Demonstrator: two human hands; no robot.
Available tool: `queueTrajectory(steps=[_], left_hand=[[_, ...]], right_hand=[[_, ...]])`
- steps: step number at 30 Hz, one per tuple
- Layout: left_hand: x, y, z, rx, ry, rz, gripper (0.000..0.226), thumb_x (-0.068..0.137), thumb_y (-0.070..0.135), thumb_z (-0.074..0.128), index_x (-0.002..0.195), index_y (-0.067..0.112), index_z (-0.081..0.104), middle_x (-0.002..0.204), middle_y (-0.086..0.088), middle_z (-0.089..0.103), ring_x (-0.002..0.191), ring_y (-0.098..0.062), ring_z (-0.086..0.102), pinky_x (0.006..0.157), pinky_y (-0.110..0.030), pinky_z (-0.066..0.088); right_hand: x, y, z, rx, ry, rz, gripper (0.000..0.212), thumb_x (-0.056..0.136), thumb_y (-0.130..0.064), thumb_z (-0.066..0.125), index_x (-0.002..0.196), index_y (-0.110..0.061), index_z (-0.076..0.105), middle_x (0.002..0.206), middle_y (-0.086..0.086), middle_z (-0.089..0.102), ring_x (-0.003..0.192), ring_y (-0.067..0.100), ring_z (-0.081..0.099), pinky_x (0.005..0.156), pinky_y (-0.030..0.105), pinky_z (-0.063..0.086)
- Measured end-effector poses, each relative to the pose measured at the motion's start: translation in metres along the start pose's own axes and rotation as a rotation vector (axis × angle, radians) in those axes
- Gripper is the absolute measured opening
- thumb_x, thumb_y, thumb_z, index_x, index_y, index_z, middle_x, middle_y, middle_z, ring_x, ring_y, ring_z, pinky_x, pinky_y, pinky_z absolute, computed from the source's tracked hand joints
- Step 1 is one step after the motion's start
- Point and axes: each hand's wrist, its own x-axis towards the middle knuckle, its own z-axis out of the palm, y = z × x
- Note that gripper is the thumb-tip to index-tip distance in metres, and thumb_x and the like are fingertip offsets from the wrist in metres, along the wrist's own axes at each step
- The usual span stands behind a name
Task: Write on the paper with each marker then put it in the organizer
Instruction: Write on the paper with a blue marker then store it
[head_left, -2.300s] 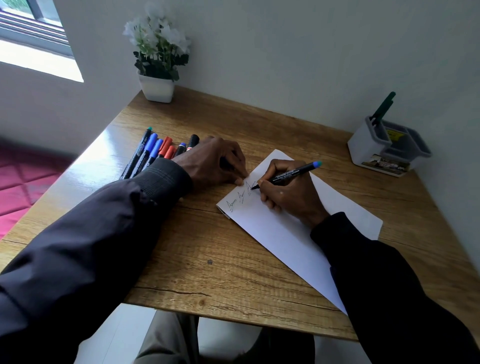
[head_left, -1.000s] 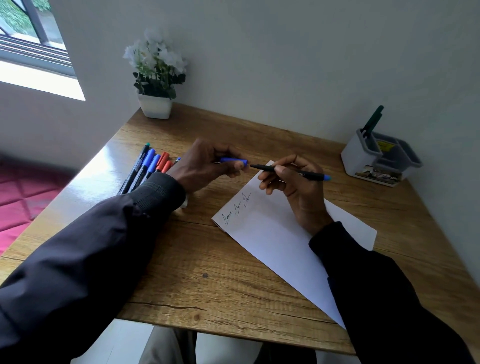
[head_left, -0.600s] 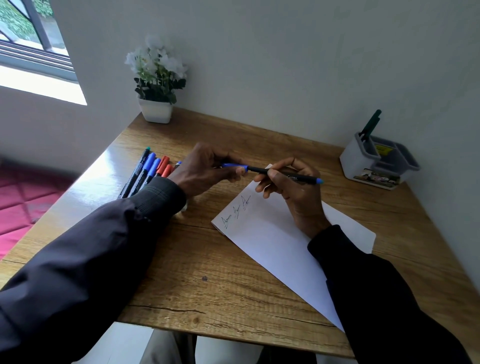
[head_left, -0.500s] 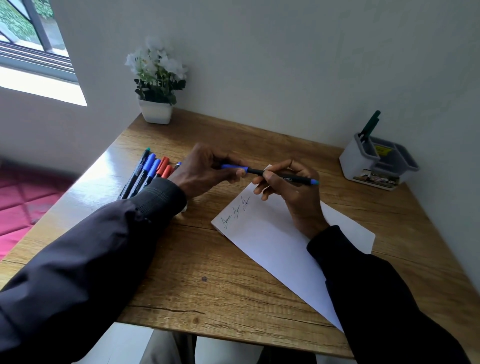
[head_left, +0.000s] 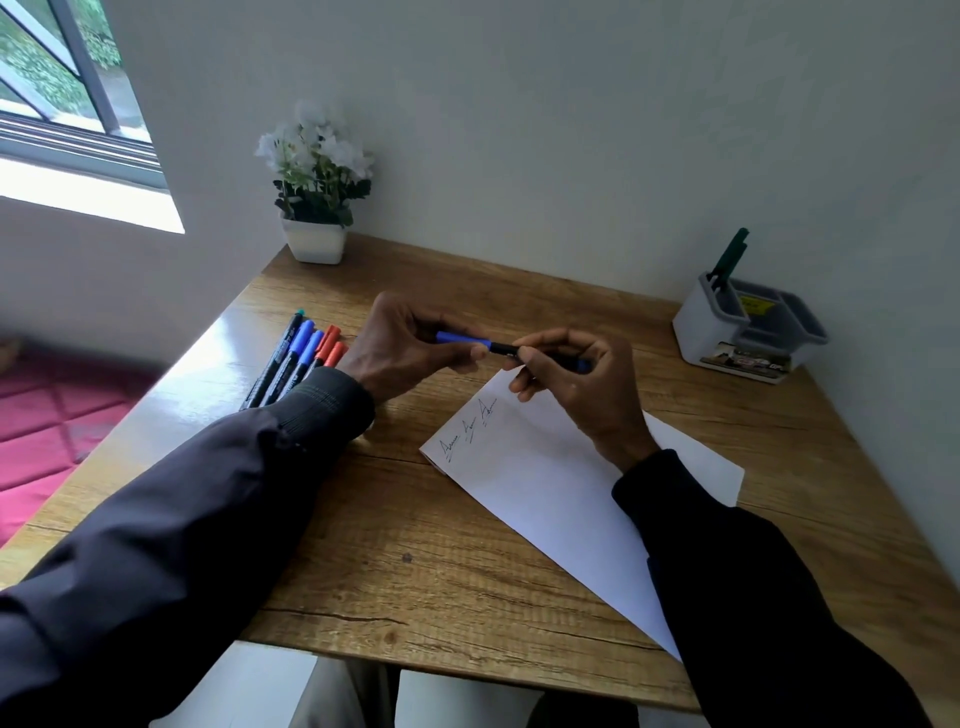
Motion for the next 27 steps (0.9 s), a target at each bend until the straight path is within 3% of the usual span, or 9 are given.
queueTrajectory(steps=[6,12,17,22,27], left_hand=[[-0.002,0.0,0.004,0.002,0.034,-0.045,0.018,0.081,0.012,0.079,0.098,0.008,0.077,0.088,-0.003,0.078,0.077,-0.015,0.076,0.072,-0.026,0.062],[-0.001,0.001,0.009,0.029,0.048,-0.066,0.014,0.082,0.01,0.079,0.095,0.008,0.077,0.088,-0.001,0.077,0.075,-0.013,0.075,0.07,-0.023,0.061],[-0.003,0.015,0.017,-0.091,0.14,-0.069,0.017,0.081,0.008,0.078,0.097,0.008,0.074,0.081,0.002,0.076,0.072,-0.013,0.074,0.063,-0.015,0.057],[0.002,0.018,0.019,-0.255,0.155,-0.113,0.022,0.076,0.009,0.081,0.096,0.006,0.072,0.087,-0.004,0.078,0.077,-0.018,0.076,0.066,-0.018,0.058],[0.012,0.024,0.023,-0.332,0.161,-0.091,0.021,0.083,0.017,0.076,0.098,0.002,0.073,0.09,-0.011,0.078,0.081,-0.025,0.076,0.073,-0.026,0.06]], right_hand=[[0.0,0.003,0.001,-0.057,0.036,-0.057,0.008,0.094,-0.002,0.07,0.1,-0.003,0.075,0.087,0.009,0.079,0.068,0.025,0.076,0.063,0.035,0.063],[-0.002,0.003,0.005,-0.067,0.038,-0.06,0.007,0.096,0.0,0.068,0.099,0.002,0.074,0.085,0.013,0.079,0.067,0.027,0.075,0.061,0.036,0.063],[0.002,-0.007,-0.003,-0.127,0.036,-0.029,0.005,0.095,-0.007,0.071,0.098,-0.007,0.075,0.086,0.008,0.079,0.068,0.024,0.074,0.062,0.034,0.062],[0.005,-0.013,-0.013,-0.287,0.023,0.003,0.008,0.09,-0.018,0.079,0.092,-0.025,0.078,0.085,-0.012,0.078,0.079,0.007,0.073,0.076,0.026,0.059],[0.008,-0.011,-0.015,-0.398,0.019,0.113,0.011,0.088,-0.024,0.081,0.096,-0.017,0.08,0.089,-0.013,0.073,0.079,-0.005,0.066,0.069,0.008,0.046]])
